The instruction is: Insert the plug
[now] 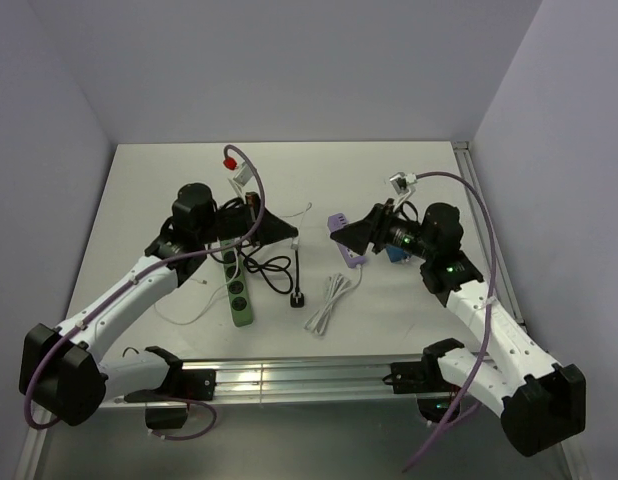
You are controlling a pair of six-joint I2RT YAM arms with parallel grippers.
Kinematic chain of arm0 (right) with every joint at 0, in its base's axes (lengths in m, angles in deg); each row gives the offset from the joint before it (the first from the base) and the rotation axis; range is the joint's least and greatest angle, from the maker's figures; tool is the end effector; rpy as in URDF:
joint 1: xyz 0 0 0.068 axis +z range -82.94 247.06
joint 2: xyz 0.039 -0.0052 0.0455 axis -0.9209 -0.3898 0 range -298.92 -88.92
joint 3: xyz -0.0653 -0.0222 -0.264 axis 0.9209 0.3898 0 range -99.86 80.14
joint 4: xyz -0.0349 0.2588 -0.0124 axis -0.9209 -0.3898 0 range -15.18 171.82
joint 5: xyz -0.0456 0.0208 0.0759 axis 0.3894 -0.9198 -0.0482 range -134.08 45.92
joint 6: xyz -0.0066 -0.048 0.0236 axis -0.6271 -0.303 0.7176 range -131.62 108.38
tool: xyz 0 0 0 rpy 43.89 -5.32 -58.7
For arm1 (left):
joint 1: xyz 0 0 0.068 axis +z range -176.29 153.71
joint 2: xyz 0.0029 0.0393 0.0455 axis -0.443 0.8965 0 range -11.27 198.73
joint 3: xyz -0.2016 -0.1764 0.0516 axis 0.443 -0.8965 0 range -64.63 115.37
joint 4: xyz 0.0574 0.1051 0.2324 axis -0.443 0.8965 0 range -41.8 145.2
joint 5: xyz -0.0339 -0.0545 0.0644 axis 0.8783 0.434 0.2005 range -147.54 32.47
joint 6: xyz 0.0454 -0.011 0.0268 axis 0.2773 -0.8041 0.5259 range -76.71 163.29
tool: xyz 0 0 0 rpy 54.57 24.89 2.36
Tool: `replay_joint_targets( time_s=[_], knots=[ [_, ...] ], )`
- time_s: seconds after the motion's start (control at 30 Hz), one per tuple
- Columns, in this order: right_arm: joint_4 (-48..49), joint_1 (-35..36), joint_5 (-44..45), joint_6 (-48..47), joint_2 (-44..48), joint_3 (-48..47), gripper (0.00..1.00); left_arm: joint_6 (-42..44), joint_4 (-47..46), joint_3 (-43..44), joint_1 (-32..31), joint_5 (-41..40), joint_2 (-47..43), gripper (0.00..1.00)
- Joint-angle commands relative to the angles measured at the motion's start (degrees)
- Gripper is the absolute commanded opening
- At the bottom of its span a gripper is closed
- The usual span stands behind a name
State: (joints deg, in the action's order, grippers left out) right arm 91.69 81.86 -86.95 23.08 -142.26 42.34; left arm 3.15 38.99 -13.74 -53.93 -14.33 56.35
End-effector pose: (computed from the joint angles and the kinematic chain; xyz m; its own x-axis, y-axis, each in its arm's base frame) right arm 0.2009 0.0781 0.3077 -0.5578 0.2841 -0.7798 -0.6377 0.4547 0.6218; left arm 0.2284 -0.1469 0.3316 -0.6942 -0.1669 -0.7002 0.6434 0.2921 -0.7076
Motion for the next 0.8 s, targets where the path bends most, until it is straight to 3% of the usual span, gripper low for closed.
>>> replay_joint_targets(
  time_s=[0.0, 0.1, 0.27, 0.53, 0.77],
  knots=[
    [6.37, 5.39, 1.12, 8.69, 1.4, -3.24, 0.85, 2.34, -2.48, 1.58, -2.85, -0.74, -1.43, 0.0],
    [11.38, 8.99, 2.53, 13.53, 0.0, -3.15, 0.84, 2.44, -1.86, 1.66, -4.52, -1.89, -1.43, 0.0],
    [10.34, 13.58, 6.48, 14.34, -4.22, -6.05, 0.81, 3.66, -0.02, 2.54, -6.28, -3.38, -1.87, 0.0],
    [12.81, 14.2, 9.65, 18.82, -7.83, -6.23, 0.7, 4.02, 0.77, 1.23, -7.34, -4.88, -4.42, 0.0],
    [17.37, 14.28, 8.95, 21.9, -11.16, -5.88, 0.68, 4.02, 0.95, 0.44, -7.52, -4.79, -5.12, 0.01]
  ],
)
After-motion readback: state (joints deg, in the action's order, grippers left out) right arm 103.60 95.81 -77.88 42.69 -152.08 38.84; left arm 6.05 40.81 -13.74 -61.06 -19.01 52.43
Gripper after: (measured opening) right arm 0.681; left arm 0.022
